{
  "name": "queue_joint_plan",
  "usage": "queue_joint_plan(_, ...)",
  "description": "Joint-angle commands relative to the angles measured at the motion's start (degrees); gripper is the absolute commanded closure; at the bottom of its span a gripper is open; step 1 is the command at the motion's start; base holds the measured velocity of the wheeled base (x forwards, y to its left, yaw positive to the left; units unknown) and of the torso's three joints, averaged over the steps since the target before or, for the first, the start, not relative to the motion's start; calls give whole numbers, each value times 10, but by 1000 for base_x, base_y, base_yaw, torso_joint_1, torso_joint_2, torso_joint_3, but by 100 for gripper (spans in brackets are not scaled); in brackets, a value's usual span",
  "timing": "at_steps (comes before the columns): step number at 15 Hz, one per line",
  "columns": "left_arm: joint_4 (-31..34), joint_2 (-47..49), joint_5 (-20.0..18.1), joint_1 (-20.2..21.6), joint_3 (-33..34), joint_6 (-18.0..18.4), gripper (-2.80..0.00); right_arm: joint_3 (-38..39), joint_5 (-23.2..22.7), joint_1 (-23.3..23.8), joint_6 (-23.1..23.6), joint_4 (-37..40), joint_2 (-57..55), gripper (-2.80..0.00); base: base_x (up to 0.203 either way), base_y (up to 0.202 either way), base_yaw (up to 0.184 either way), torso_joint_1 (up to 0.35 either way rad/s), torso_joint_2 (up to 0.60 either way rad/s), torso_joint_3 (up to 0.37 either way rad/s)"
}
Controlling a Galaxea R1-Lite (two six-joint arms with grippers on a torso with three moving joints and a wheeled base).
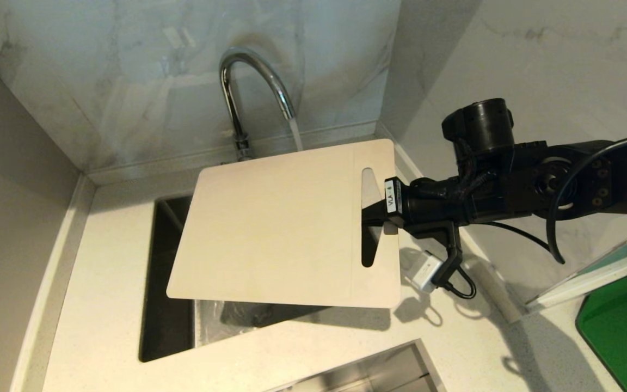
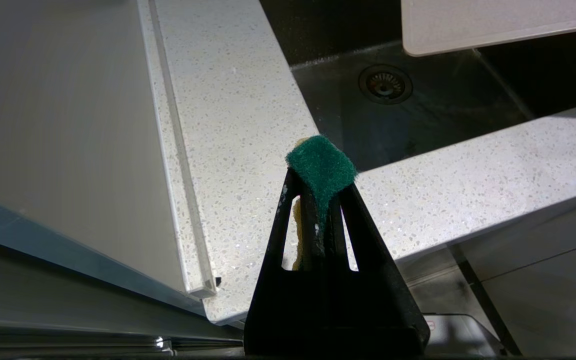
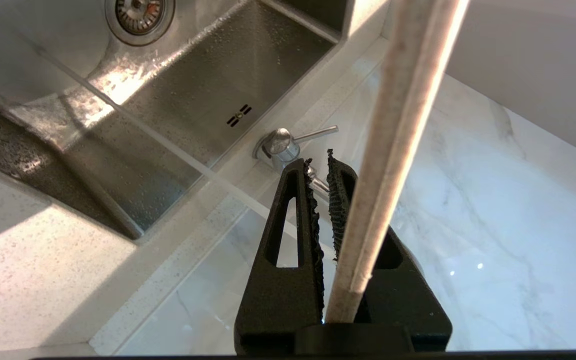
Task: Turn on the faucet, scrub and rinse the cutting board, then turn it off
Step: Scrub the cutting board underwater
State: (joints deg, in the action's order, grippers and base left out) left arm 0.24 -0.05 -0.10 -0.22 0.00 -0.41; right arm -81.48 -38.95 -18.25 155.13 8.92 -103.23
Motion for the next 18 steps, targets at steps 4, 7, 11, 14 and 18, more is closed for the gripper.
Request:
queue_joint_plan(4,0,0,0,0,1,3,0,1,-3,0,9,0,6,0,0,0,0,0,0,0)
queue_joint_plan(7,0,0,1,0,-1,5,0,2,-3,0,9,0,7,0,0,0,0,0,0,0)
queue_joint_plan(11,35,35,-5,-1,-121,8,0,9,-3,0,9,0,13,0,0,0,0,0,0,0)
queue_joint_plan(14,51,141,-1,-2,-278,19,0,9,-3,0,9,0,13,0,0,0,0,0,0,0)
queue_joint_plan(18,56,308,22,-1,-461,54,0,9,-3,0,7,0,18,0,0,0,0,0,0,0)
